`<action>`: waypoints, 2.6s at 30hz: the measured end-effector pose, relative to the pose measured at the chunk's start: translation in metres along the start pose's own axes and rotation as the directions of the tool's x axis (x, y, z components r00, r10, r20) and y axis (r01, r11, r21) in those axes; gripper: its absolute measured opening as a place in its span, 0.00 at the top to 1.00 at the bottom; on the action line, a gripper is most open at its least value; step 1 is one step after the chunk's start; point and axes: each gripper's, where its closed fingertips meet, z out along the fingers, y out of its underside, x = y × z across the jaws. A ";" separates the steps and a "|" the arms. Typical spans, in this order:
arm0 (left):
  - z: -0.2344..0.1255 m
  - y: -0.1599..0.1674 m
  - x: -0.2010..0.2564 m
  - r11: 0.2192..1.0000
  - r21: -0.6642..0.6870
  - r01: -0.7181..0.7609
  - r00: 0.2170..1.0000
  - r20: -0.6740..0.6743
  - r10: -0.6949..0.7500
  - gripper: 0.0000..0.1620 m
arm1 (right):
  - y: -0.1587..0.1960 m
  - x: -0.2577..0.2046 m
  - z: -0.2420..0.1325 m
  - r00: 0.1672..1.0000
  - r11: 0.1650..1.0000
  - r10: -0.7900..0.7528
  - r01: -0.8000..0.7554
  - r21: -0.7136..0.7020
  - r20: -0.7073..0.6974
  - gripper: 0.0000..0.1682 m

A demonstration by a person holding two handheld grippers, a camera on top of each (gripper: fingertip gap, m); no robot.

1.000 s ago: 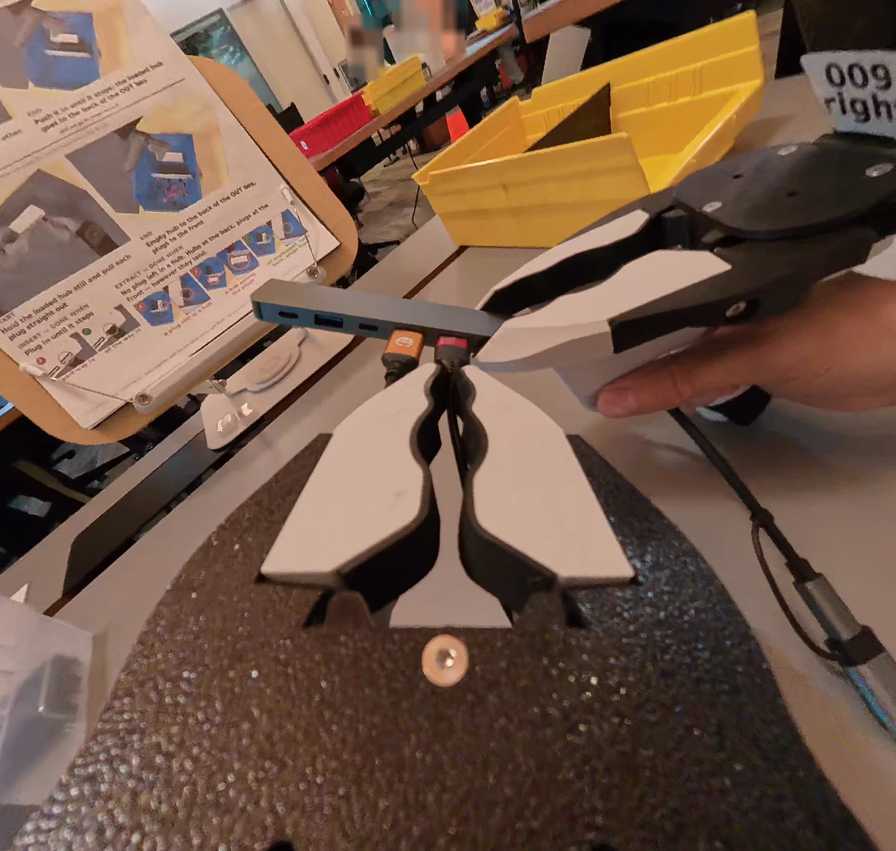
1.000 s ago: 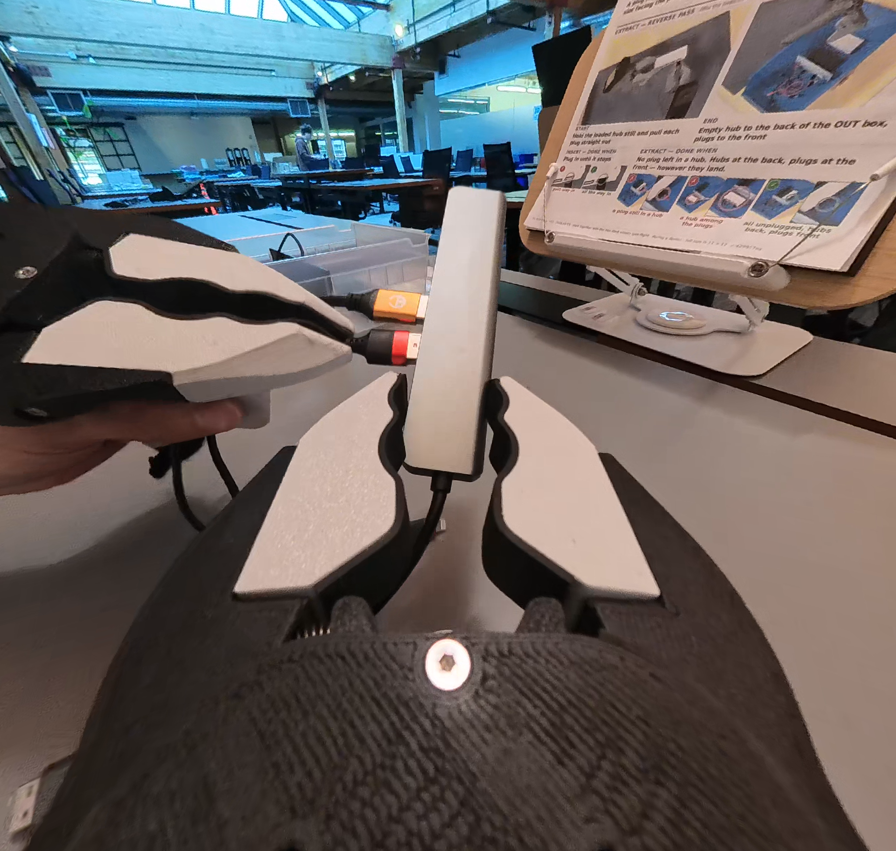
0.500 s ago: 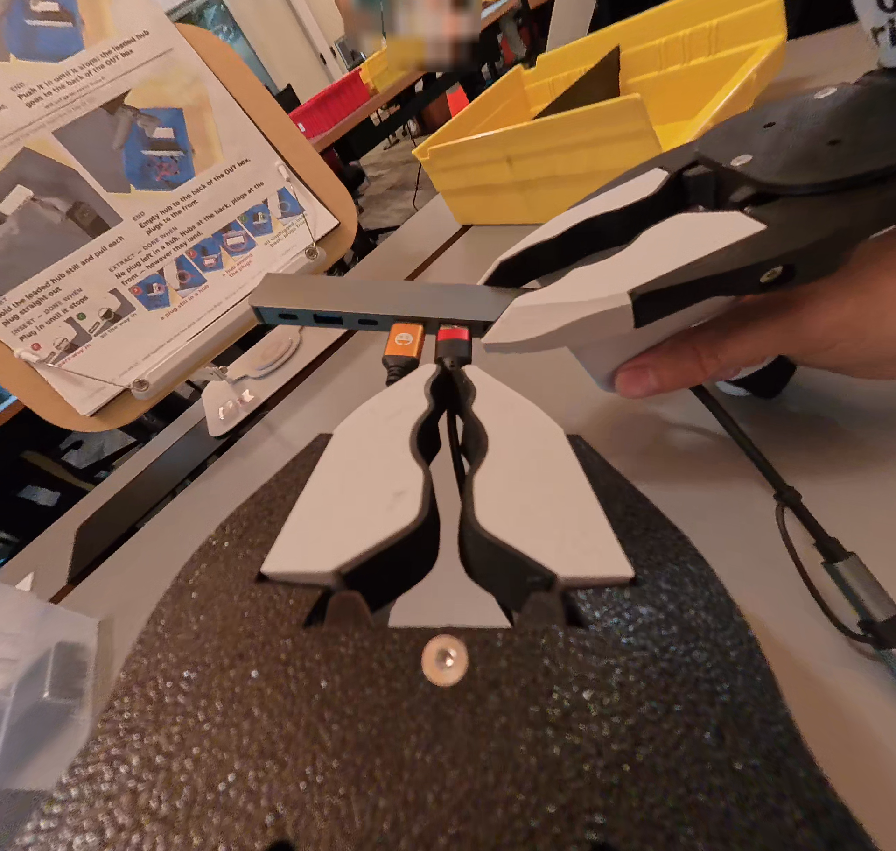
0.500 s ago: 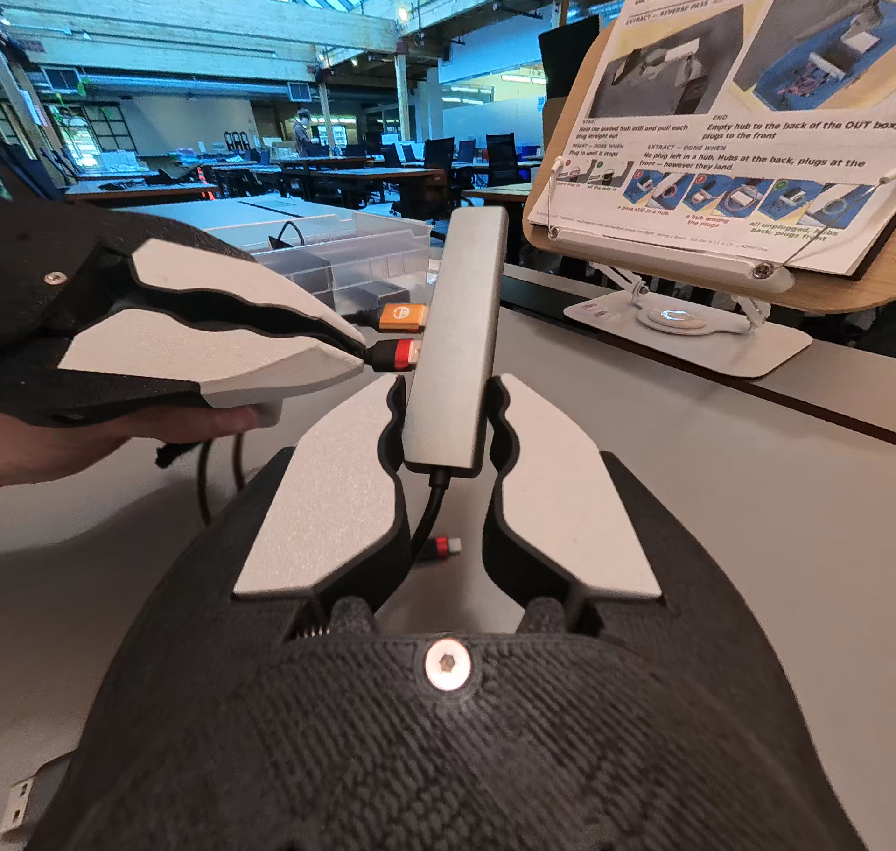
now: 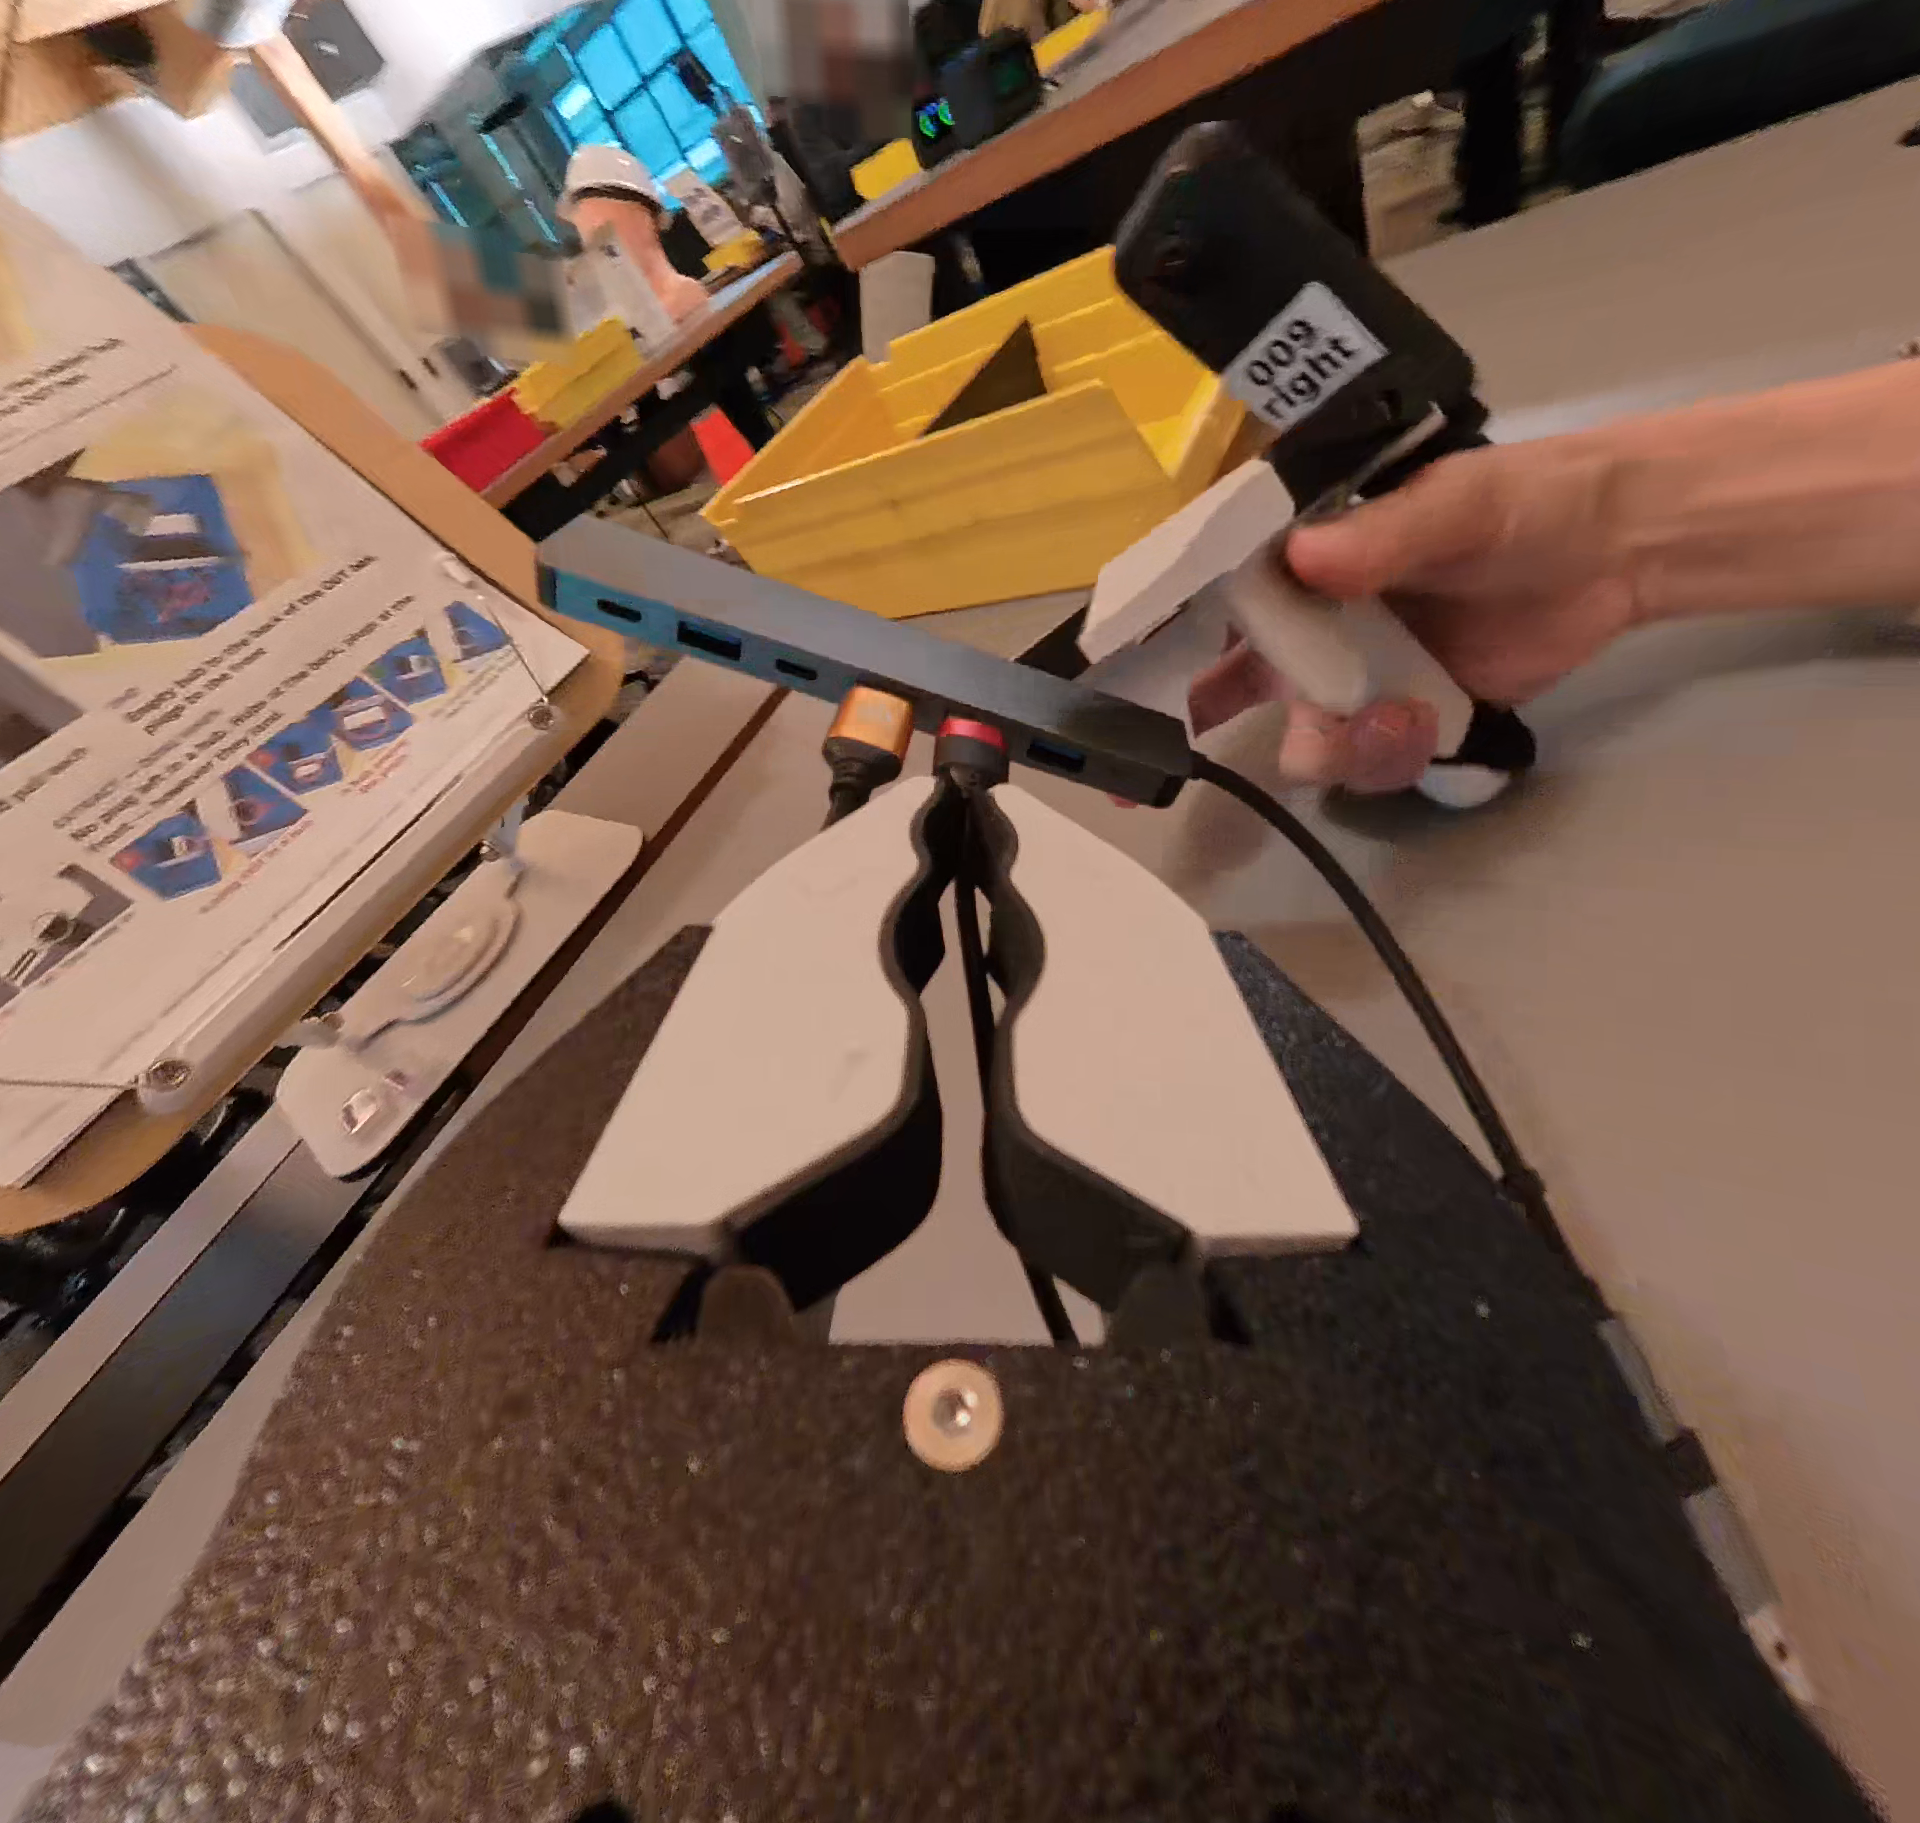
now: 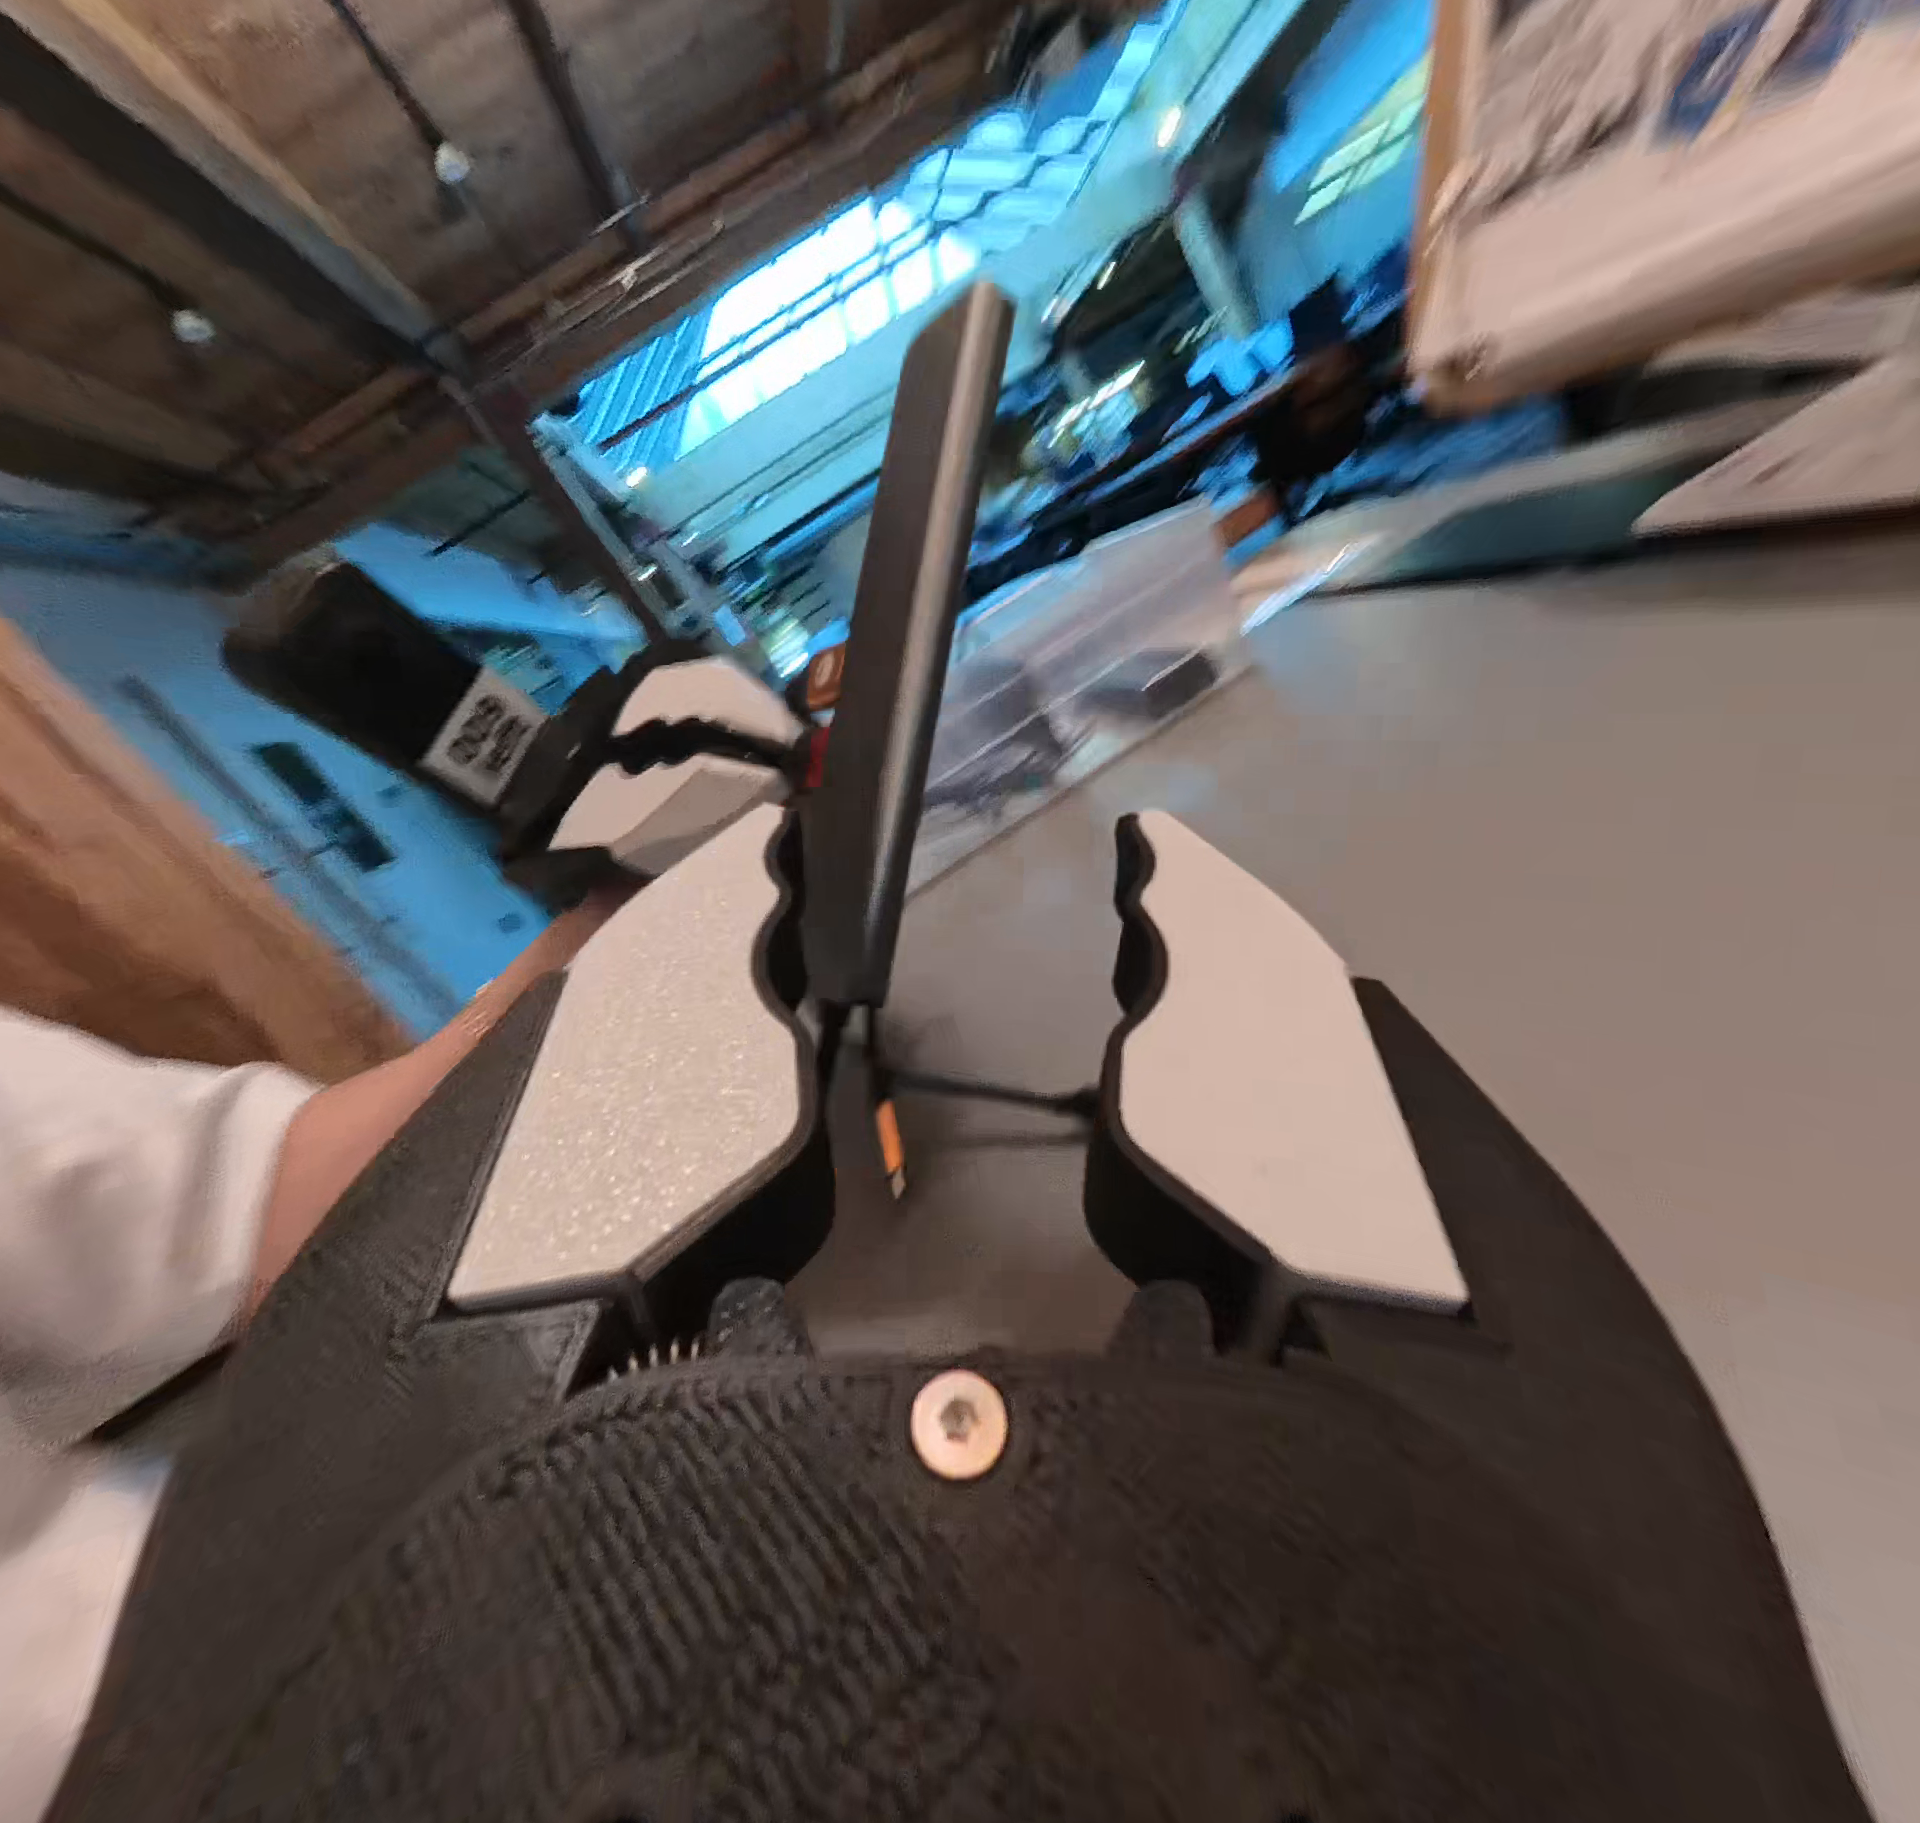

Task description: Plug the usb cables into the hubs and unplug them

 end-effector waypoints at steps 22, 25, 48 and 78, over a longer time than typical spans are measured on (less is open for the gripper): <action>-0.006 0.014 0.023 1.000 0.009 -0.003 0.998 -0.059 0.003 0.98 | 0.012 -0.029 0.005 0.906 0.936 0.353 -0.337 -0.106 0.235 0.93; -0.015 -0.006 0.023 0.996 0.088 0.003 1.000 -0.028 -0.001 0.98 | 0.002 -0.045 0.005 0.879 0.927 0.374 -0.368 -0.080 0.296 0.93; -0.057 -0.093 0.031 0.939 -0.008 -0.343 0.938 0.045 0.343 1.00 | 0.011 -0.126 0.019 0.903 0.972 0.223 -0.178 -0.151 0.368 0.93; -0.056 -0.054 -0.002 0.716 0.074 0.694 0.714 -0.198 -0.671 0.96 | -0.002 -0.103 0.041 0.904 0.999 -0.047 0.052 0.000 0.426 0.94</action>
